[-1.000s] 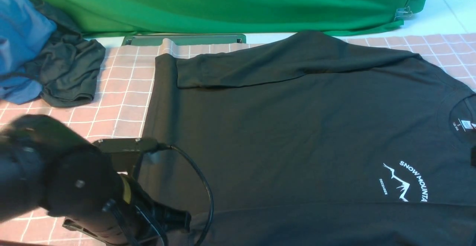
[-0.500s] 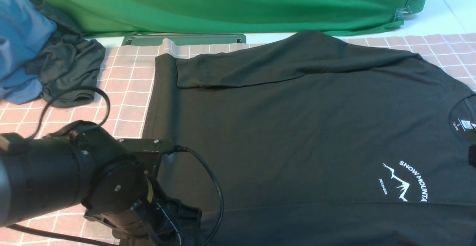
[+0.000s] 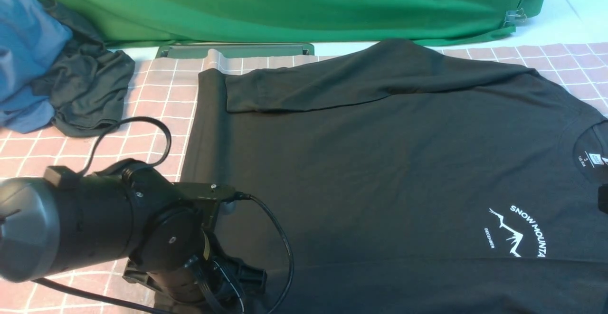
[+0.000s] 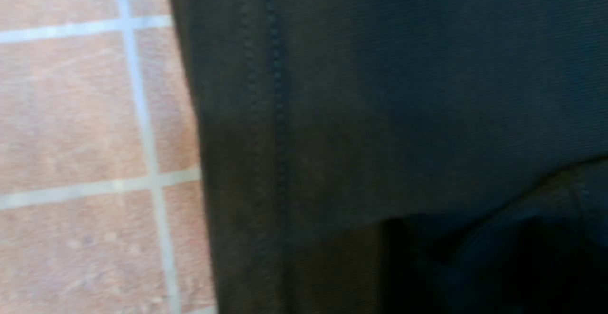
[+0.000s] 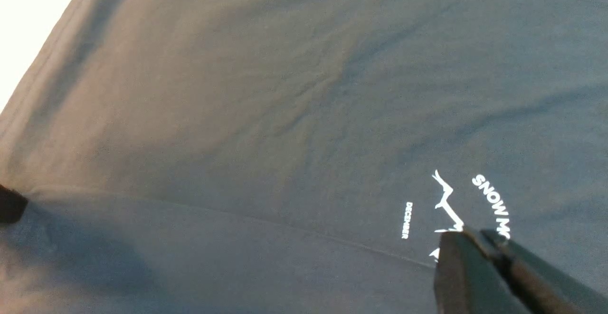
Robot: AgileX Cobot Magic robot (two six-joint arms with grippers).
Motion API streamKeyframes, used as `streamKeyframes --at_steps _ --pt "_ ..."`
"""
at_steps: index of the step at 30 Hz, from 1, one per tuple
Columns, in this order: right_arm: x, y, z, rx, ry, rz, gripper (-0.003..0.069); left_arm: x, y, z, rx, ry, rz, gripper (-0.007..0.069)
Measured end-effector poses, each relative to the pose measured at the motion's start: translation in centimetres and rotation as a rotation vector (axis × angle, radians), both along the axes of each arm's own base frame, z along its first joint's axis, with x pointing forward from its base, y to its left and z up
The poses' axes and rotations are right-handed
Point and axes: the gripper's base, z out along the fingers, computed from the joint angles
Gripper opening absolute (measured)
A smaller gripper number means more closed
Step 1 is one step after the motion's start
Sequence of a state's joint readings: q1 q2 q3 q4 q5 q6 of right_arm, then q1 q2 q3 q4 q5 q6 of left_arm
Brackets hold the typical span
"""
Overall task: Fold a long-sleeved shirt over a pink coffee tablecloth.
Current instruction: 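Grasp the left edge of the dark T-shirt lying flat on the table, then fold the left side of the black T-shirt inward over its body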
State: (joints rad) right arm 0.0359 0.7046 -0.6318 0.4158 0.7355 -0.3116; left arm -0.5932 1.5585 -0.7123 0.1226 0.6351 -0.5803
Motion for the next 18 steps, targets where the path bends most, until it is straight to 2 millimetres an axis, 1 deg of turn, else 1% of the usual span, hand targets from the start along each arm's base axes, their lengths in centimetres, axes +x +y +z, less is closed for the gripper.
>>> streamKeyframes --at_steps 3,4,5,7,9,10,11,15,17,18 --pt "0.0 0.0 0.0 -0.002 -0.001 0.002 0.0046 0.0 -0.1 0.1 0.003 0.006 -0.014 0.0104" --pt "0.0 0.0 0.0 -0.001 -0.001 0.002 0.0048 0.0 -0.1 0.2 0.009 0.014 -0.014 0.0065" --pt "0.0 0.0 0.0 -0.001 -0.001 0.002 0.0049 0.0 -0.1 0.2 0.013 0.018 -0.015 0.0049" --pt "0.0 0.0 0.0 -0.001 -0.001 0.002 0.0051 -0.1 0.0 0.7 0.026 0.027 -0.025 0.0043" --pt "0.0 0.0 0.0 -0.001 0.001 0.003 0.0052 -0.1 0.0 1.9 0.016 0.012 -0.026 0.0043" --pt "0.0 0.0 0.0 -0.001 0.001 0.003 0.0052 -0.1 0.1 2.1 0.014 0.008 -0.027 0.0043" --pt "0.0 0.0 0.0 -0.001 0.002 0.003 0.0053 -0.1 0.0 3.3 -0.011 -0.017 -0.020 0.0043" --pt "0.0 0.0 0.0 -0.001 0.002 0.003 0.0055 0.0 -0.2 6.3 -0.072 -0.092 -0.010 0.0043" --pt "0.0 0.0 0.0 -0.001 0.002 0.003 0.0057 0.4 -0.4 8.2 -0.103 -0.144 -0.011 0.0043" --pt "0.0 0.0 0.0 -0.001 0.002 0.003 0.0057 0.6 -0.5 8.8 -0.109 -0.161 -0.013 0.0043"
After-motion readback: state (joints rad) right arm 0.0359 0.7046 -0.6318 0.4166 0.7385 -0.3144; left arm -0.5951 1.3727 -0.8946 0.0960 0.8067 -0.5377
